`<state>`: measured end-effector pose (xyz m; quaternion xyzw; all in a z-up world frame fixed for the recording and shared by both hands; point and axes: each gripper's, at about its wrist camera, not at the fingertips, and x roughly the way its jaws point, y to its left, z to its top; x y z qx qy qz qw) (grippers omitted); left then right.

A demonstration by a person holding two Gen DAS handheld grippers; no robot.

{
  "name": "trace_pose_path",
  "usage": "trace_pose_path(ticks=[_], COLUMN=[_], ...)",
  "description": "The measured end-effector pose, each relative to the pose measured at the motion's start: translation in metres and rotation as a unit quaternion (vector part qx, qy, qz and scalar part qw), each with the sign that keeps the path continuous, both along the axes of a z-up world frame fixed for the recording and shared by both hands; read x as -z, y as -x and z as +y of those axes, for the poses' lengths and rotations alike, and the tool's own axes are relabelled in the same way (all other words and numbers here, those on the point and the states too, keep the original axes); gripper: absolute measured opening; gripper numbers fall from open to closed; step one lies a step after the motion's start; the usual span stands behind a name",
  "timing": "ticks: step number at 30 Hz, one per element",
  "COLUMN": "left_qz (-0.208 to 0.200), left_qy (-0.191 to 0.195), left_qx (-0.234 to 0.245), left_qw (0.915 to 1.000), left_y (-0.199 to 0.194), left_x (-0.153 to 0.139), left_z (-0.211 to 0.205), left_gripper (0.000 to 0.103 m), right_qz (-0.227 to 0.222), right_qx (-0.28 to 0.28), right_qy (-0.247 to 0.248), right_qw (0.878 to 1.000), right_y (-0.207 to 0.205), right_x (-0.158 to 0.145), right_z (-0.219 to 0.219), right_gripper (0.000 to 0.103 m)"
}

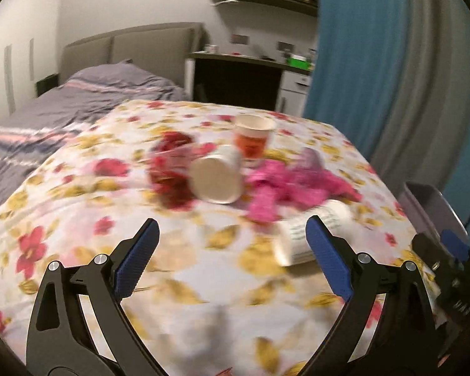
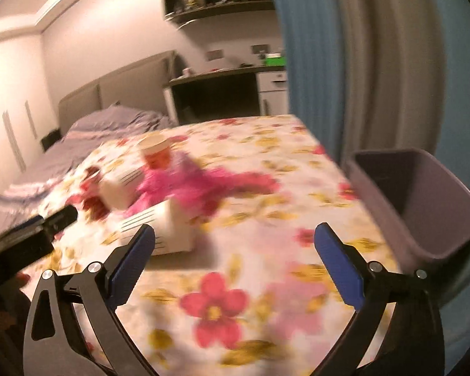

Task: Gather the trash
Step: 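Move both open tools back over the trash pile, then grasp the green-grid paper cup with the right tool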

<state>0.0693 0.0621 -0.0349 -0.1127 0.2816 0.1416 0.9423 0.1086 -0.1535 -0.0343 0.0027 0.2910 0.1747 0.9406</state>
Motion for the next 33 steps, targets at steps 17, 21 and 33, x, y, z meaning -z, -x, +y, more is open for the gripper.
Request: trace_pose_path(ticks=[17, 21, 33], left_qz=[-0.013, -0.008, 0.000], left_qy=[0.028, 0.029, 0.036], left_qx=[-0.036, -0.031, -0.022], left_qw=[0.9989, 0.9990, 0.9991], left_y=[0.034, 0.031, 0.024], left_x=[0.001, 0.005, 0.013], left_z=[0.053, 0.055, 0.057], left_gripper=[0.093, 0.093, 0.093], right_qz=[0.032, 0.044, 0.067], right_qx=[-0.053, -0.047, -0.053], right_qy=[0.095, 0.092, 0.095], right_qw=[0.994, 0.994, 0.992], right_y=[-0.023, -0.030, -0.035], right_x=[0.039, 0.043, 0.047], right_z=[0.106, 0.107, 0.112], right_gripper=[0.097, 0.097, 0.079])
